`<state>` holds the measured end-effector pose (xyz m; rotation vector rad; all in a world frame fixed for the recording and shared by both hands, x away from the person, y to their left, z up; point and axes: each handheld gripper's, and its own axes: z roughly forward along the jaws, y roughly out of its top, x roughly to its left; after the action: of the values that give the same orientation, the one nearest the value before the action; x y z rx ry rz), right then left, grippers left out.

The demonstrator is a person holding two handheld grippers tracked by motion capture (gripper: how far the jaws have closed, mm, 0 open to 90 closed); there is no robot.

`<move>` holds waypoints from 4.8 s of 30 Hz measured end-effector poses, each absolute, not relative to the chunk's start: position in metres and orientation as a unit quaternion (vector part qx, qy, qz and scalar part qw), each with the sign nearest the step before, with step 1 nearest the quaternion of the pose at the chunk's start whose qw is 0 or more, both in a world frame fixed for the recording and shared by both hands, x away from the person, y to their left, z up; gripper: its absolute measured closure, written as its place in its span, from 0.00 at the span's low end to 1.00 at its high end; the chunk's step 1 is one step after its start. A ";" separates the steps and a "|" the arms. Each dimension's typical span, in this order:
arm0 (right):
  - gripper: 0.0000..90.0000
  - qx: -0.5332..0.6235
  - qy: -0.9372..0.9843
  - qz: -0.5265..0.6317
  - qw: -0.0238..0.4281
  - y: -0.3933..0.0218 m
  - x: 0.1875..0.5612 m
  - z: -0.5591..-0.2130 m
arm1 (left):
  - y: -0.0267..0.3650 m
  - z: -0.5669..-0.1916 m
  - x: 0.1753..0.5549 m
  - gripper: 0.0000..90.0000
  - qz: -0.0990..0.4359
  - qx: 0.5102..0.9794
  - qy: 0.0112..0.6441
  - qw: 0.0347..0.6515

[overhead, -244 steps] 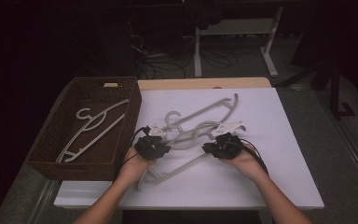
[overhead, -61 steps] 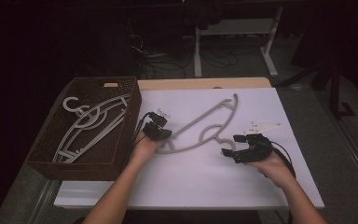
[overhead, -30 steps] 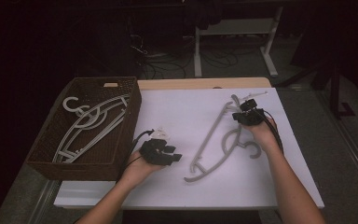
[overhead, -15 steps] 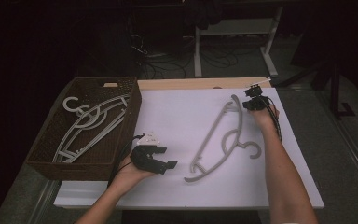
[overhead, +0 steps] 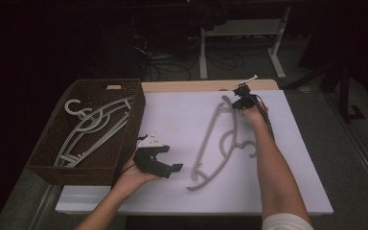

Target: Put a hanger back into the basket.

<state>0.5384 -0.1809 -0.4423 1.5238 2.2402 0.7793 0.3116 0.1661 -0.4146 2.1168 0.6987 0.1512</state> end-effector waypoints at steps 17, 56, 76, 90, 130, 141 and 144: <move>0.99 0.394 0.855 0.320 0.107 -0.042 0.529 -0.444 | 0.171 -0.416 0.313 0.14 0.064 0.852 0.283 0.436; 0.99 0.248 0.915 0.318 0.036 -0.069 0.290 -0.435 | 0.171 -0.420 0.319 0.15 0.071 0.849 0.296 0.431; 0.99 0.303 0.920 0.231 0.094 -0.110 0.308 -0.440 | 0.171 -0.420 0.319 0.15 0.069 0.851 0.296 0.429; 0.99 0.385 0.882 0.236 0.135 -0.179 0.347 -0.434 | 0.171 -0.420 0.318 0.15 0.069 0.850 0.297 0.430; 0.99 0.271 0.910 0.314 0.027 -0.002 0.465 -0.448 | 0.172 -0.417 0.316 0.15 0.067 0.848 0.289 0.440; 0.99 0.226 0.914 0.338 0.014 -0.009 0.414 -0.435 | 0.173 -0.416 0.315 0.15 0.069 0.847 0.290 0.440; 0.99 0.240 0.908 0.342 0.031 -0.035 0.398 -0.421 | 0.173 -0.417 0.315 0.15 0.068 0.847 0.290 0.439</move>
<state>0.3981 -0.0348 -0.4214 0.7405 2.7967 1.0548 0.3154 0.1729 -0.4168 2.1055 0.7210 0.1694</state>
